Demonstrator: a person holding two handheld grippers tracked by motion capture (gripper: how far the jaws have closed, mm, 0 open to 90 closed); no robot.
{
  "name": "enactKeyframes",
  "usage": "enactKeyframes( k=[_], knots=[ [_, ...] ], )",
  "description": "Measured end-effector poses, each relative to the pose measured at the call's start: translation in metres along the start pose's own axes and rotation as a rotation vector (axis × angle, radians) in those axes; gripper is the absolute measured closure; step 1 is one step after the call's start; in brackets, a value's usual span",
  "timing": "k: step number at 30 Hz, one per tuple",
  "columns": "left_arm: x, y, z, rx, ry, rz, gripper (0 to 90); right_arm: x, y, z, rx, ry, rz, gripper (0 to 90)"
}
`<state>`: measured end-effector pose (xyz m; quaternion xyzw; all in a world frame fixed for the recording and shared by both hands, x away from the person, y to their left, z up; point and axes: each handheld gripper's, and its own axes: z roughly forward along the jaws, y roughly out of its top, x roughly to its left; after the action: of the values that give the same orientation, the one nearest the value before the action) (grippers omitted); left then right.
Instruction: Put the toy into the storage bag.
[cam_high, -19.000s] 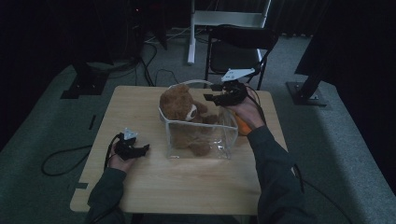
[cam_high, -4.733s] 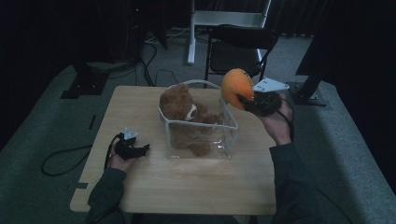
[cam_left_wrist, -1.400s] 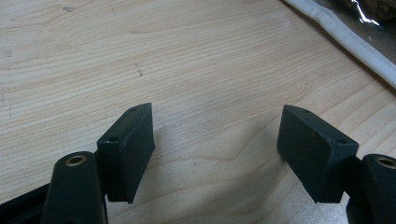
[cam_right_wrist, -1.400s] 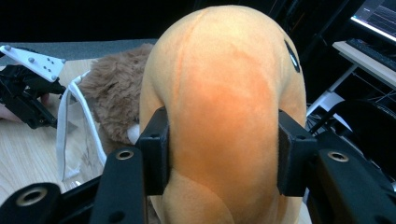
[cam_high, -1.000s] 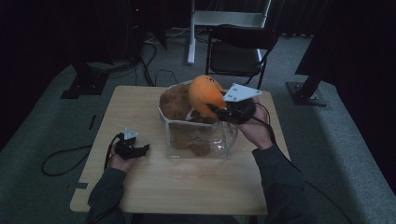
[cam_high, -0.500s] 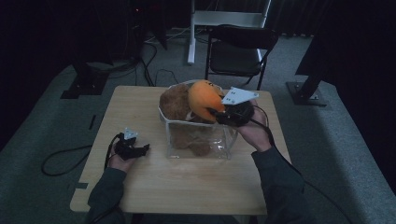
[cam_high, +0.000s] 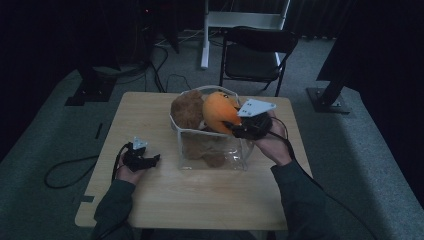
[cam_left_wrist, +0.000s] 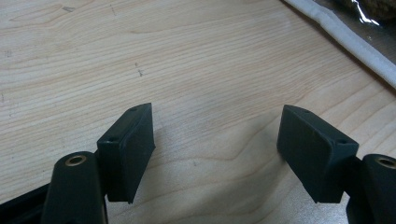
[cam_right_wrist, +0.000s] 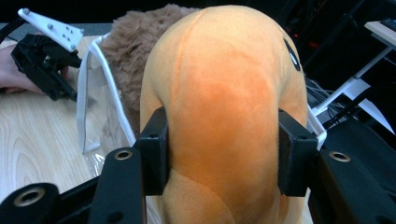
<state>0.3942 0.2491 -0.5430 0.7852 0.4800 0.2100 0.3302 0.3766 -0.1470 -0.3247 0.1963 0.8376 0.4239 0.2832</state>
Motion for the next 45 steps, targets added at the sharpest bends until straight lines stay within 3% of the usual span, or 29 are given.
enactKeyframes(
  k=[21,31,36,40,45],
  knots=[
    [0.0,0.0,0.0,0.0,0.0,0.0,27.8,0.001,-0.014,0.005,0.058,0.052,0.011,45.1],
    [0.0,0.0,0.0,0.0,0.0,-0.001,27.8,-0.006,-0.012,0.013,0.036,0.091,0.038,24.5],
    [0.0,0.0,0.0,0.0,0.001,-0.001,27.7,-0.009,-0.007,0.016,0.011,0.091,0.063,18.6],
    [0.0,0.0,0.0,0.0,0.001,0.0,27.8,-0.009,0.0,0.019,0.007,0.094,0.056,19.5],
    [0.0,0.0,0.0,0.0,0.0,-0.001,27.8,-0.009,-0.001,0.024,0.032,0.128,0.054,32.5]
  ],
)
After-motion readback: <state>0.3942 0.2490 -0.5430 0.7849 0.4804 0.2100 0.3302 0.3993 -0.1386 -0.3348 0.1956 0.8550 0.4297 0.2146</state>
